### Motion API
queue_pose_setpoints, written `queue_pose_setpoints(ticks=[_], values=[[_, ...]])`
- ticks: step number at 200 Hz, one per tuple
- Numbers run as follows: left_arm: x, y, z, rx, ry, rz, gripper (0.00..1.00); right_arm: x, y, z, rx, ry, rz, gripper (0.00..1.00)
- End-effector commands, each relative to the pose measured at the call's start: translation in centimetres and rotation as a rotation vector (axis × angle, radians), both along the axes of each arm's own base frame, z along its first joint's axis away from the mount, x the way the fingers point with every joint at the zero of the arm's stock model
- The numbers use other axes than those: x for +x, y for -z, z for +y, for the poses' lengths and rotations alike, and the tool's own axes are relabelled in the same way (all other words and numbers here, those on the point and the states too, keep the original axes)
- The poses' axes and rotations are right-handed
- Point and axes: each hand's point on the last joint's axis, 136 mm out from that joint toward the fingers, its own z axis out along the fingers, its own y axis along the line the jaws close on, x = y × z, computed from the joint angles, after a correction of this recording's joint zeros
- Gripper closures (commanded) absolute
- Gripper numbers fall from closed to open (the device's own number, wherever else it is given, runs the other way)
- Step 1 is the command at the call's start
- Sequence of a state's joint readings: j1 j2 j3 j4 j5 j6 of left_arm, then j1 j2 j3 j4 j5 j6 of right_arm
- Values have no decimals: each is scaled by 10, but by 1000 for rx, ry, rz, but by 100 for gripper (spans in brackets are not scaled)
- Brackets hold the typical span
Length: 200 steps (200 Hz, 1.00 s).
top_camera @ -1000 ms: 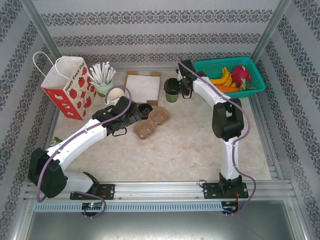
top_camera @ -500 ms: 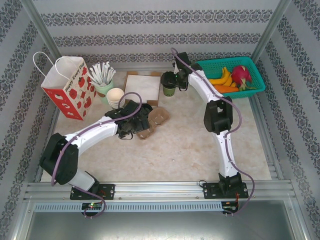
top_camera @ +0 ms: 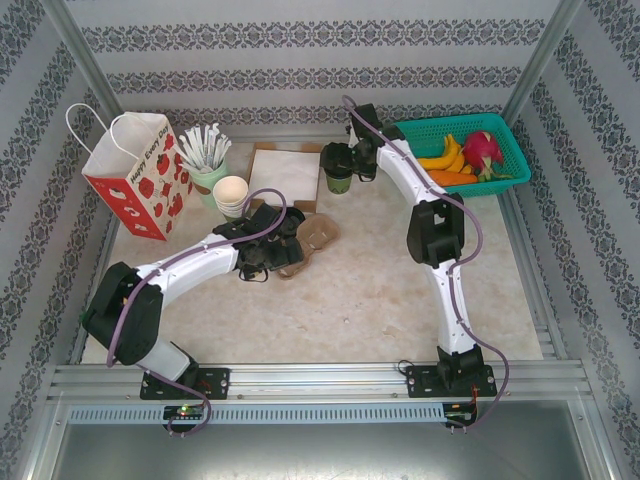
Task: Pack the takeout coffee
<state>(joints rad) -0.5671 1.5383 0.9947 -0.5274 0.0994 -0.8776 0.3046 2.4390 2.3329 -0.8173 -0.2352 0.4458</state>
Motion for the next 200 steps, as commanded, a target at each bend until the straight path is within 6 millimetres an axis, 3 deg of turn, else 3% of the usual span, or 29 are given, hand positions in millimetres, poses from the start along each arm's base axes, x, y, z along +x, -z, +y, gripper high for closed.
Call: queue_pose_setpoints(ticks=[1,54,136,171,187,200], values=[[5,2,-4,-16,22,1,0,-7,-14,-17,-33,29,4,2],[6,7,-12,-39,48,24,0,-6,-26,-17,-5,22,-12,2],[13,10,-29,-94,83,26,0,-16,-72,-21,6,8,-95,2],[23,15,-47,-132,109,40,0,-40,-100,-35,-3,34,-160,2],[29,13,-56,-121,140,31,0,-59,-116,-45,4,64,-214,2],[34,12,-60,-94,161,22,0,-79,-117,-52,9,79,-237,2]])
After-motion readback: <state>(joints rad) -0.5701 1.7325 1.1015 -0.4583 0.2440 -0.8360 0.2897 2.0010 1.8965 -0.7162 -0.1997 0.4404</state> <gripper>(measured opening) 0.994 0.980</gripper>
